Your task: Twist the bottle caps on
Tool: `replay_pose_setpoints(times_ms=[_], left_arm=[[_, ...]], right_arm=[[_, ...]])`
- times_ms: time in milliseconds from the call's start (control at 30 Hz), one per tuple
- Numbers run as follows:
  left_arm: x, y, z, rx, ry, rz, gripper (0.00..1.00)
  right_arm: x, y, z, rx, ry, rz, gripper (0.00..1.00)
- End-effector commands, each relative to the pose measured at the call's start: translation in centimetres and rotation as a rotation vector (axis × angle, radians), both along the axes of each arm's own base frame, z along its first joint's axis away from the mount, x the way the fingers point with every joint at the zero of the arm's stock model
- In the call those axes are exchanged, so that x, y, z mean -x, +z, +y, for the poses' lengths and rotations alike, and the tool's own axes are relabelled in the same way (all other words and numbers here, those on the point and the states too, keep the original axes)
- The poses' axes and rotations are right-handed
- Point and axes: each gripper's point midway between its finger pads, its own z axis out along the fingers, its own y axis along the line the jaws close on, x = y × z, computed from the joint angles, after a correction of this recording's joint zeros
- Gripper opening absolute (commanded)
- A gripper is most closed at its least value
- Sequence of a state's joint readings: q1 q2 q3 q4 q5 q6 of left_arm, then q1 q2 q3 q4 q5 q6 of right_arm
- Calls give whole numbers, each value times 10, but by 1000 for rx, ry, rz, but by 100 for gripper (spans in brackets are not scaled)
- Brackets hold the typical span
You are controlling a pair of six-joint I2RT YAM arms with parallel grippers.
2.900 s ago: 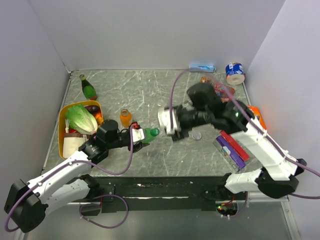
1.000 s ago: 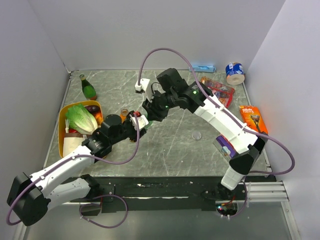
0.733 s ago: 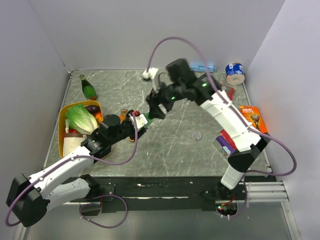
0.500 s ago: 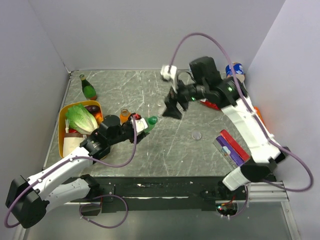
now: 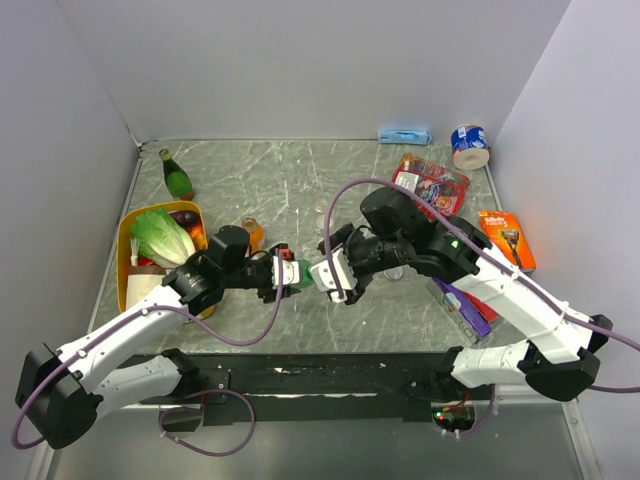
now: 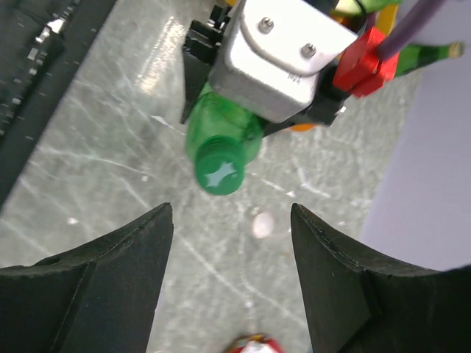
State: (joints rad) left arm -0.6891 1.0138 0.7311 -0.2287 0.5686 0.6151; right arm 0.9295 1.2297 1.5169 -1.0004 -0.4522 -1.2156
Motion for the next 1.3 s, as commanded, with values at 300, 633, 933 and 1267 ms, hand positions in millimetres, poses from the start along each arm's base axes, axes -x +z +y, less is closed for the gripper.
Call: replay_pose_setpoints(times_ms=[300, 633, 933, 1267], left_arm=[[1, 29, -11, 56, -66, -59, 1], [-2, 35, -16, 71, -70, -65, 1], [-3, 36, -16, 77, -62, -74, 1], [-51, 74, -8, 282, 290, -79, 1]], right_arm=[[9, -3, 14, 24, 166, -112, 59], [10, -10, 21, 29, 182, -83, 56], [7, -16, 25, 45, 168, -57, 46], [-44, -9, 44, -30, -369, 310, 16]])
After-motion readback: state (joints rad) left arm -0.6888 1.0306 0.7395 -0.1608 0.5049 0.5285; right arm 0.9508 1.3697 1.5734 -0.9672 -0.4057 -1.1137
